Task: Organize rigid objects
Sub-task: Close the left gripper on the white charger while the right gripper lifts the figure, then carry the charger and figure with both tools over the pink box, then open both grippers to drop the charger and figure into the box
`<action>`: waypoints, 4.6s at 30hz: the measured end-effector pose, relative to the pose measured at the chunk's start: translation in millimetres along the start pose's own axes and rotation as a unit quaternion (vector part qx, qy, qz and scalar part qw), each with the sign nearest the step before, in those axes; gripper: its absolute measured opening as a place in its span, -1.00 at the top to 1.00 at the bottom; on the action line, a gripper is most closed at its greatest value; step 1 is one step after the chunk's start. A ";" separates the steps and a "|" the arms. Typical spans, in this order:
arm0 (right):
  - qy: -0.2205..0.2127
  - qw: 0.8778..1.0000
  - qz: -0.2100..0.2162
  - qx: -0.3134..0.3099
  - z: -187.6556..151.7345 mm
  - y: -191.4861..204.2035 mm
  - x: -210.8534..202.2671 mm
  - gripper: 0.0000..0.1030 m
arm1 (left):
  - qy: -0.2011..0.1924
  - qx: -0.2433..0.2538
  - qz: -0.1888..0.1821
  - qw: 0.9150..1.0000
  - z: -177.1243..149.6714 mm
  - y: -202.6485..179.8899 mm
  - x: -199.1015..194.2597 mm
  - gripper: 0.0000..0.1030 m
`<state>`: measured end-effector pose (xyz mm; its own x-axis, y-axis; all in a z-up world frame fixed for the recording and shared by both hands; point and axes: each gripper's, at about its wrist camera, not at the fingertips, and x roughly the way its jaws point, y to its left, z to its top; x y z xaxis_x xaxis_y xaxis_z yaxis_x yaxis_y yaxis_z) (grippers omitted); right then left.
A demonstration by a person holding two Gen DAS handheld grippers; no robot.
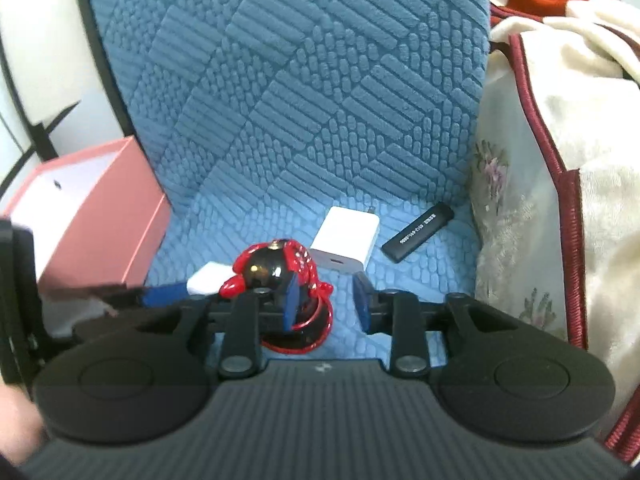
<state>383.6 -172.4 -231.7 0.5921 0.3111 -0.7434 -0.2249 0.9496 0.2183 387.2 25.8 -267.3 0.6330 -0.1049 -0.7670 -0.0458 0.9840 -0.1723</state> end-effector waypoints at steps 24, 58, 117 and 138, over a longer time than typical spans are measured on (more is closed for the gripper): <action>0.058 0.993 0.076 0.066 0.2 1.2 57.6 -0.35 | -0.018 -0.012 0.010 1.000 1.8 -2.1 14.4 0.06; 0.002 0.996 -0.003 0.092 -47.5 -1.9 -58.8 -0.12 | -0.046 -0.043 -0.028 0.998 -23.8 11.7 -85.6 0.10; 0.086 0.979 0.148 -0.106 -34.8 295.5 -43.5 -0.12 | -0.056 -0.179 0.057 0.981 -57.8 274.8 -243.2 0.10; 0.129 0.976 0.139 -0.104 -44.8 297.6 -5.9 -0.21 | -0.019 -0.190 0.049 0.980 -64.5 292.6 -211.4 -0.13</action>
<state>278.5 106.6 -190.7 0.2764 0.5102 -0.8144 -0.5166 0.7935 0.3218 190.1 326.5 -195.5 0.6392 0.0003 -0.7690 -0.3877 0.8637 -0.3220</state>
